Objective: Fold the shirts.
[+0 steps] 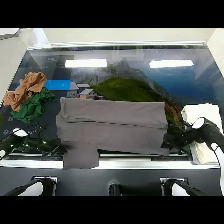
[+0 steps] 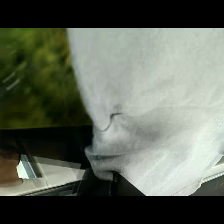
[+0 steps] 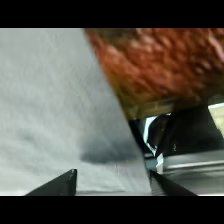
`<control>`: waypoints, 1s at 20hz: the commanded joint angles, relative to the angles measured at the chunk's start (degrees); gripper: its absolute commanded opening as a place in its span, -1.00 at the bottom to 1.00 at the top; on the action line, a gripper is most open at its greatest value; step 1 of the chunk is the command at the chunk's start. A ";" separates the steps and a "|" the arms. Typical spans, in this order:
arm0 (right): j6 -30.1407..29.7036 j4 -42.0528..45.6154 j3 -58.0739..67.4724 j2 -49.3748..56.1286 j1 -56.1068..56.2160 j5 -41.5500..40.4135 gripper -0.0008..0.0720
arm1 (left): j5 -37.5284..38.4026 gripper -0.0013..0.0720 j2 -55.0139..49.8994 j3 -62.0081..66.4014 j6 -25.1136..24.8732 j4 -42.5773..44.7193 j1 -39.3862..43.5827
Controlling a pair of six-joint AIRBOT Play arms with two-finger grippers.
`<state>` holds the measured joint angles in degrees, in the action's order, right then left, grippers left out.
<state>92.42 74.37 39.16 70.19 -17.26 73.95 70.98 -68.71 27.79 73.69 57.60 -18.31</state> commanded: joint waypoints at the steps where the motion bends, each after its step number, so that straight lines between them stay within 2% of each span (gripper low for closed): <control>1: 1.88 -0.92 -0.31 0.70 -0.04 -0.96 -0.12 | -2.69 -0.86 0.04 0.13 -0.28 0.20 -0.07; 2: 1.86 -0.90 -0.31 0.68 -0.04 -0.44 -0.67 | -2.84 -0.86 0.04 0.31 -0.46 0.20 -0.09; 3: 1.64 -0.94 -0.15 0.63 -0.04 0.02 -0.83 | -2.62 -0.86 0.11 0.94 -1.40 0.17 -0.09; 6: -1.62 -1.09 2.27 -1.16 -0.04 0.94 -0.84 | -0.85 -0.87 2.64 6.56 -2.82 0.15 -0.09; 10: -1.53 -1.66 12.81 -2.95 -0.04 -0.37 -0.84 | -0.22 -0.88 7.08 18.14 -1.51 -3.93 0.33; 12: -0.35 -2.34 18.21 -1.92 0.55 -4.44 -0.84 | -2.62 -0.88 5.42 24.09 -0.11 -4.11 2.19; 15: 0.48 -2.14 25.64 4.42 5.03 -11.15 -0.84 | -7.39 -0.88 -1.95 33.59 2.40 -4.11 5.03; 17: 2.86 -1.18 30.32 10.45 7.37 -15.04 -0.84 | -7.32 -0.88 -9.60 41.18 3.50 -4.11 6.25; 20: 5.79 -1.66 36.94 19.15 7.87 -15.72 -0.84 | -6.10 -0.88 -20.52 51.06 7.45 -4.11 6.97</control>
<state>95.20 72.75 69.80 82.24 -10.72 61.30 64.86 -80.42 69.89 77.52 53.69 -12.38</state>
